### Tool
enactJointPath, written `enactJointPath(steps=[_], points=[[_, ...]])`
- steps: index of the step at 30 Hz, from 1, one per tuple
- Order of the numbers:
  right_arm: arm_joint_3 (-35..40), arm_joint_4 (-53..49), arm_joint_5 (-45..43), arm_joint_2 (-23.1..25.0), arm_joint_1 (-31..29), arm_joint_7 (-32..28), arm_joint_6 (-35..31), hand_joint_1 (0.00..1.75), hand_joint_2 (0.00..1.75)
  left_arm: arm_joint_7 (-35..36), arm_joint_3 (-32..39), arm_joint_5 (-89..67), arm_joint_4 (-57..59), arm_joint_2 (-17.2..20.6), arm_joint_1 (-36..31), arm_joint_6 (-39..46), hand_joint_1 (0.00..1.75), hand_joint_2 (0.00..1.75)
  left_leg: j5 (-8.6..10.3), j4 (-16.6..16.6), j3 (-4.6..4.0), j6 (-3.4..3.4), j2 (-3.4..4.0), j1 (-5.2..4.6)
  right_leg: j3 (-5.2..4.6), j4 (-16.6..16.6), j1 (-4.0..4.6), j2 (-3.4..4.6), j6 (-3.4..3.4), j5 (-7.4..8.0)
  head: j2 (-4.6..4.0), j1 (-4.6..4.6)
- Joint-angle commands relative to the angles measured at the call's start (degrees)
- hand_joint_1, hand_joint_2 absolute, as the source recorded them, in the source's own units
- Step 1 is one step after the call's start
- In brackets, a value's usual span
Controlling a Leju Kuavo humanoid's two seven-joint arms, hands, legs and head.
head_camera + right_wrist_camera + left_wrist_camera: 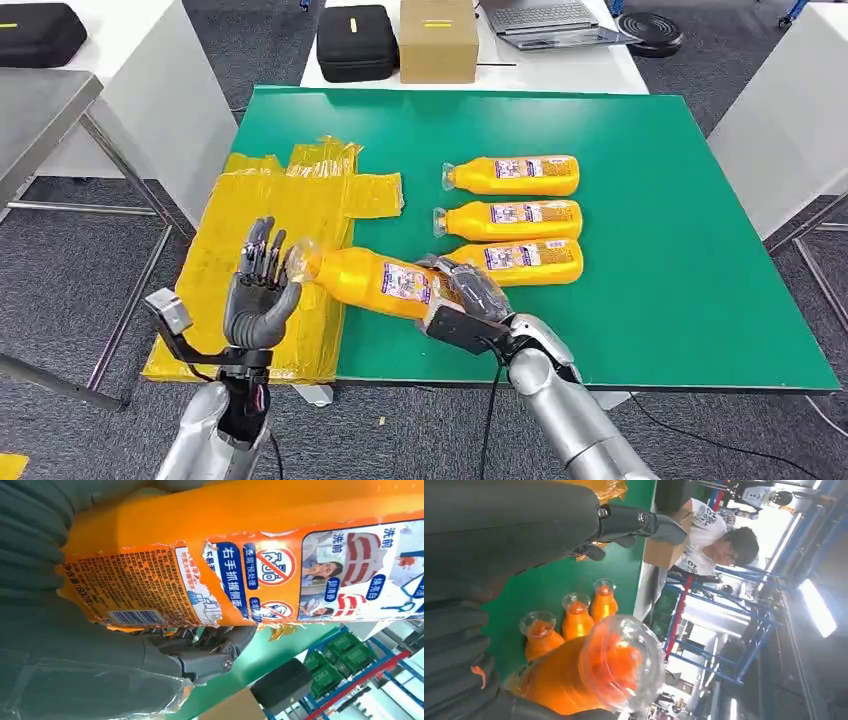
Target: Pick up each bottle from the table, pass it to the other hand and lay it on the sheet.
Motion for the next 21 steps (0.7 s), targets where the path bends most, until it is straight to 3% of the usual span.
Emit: enactJointPath(steps=[1,9,21], points=[[-0.5,4.7,0.2,0.8,-3.2,-0.4,0.6,1.75,1.75,0.4,0.1,0.2,0.2,1.9,-0.8,-0.1,0.0,1.75,-0.08,0.0,0.2,-0.09,0.1,0.05,0.18,0.0,0.05,0.07,-0.09,-0.05,0.0,0.0],[0.0,4.1,0.4,1.8,-4.8,-0.4,1.1,1.75,1.75,1.5,-1.8,-3.2,4.1,3.0,-2.9,-0.5,0.0,1.75,-0.2,0.0,0.43,-0.16,0.15,0.1,0.4,0.0,0.11,0.1,-0.15,-0.15,0.0,0.0],[-0.7,2.5,-1.6,3.2,-5.4,-0.6,2.0,1.75,1.75,1.2,-2.7,-4.9,5.0,1.7,-1.9,-0.4,0.0,1.75,-0.16,0.0,0.33,-0.13,0.09,0.09,0.31,0.0,0.1,0.04,-0.12,-0.13,0.0,0.02]])
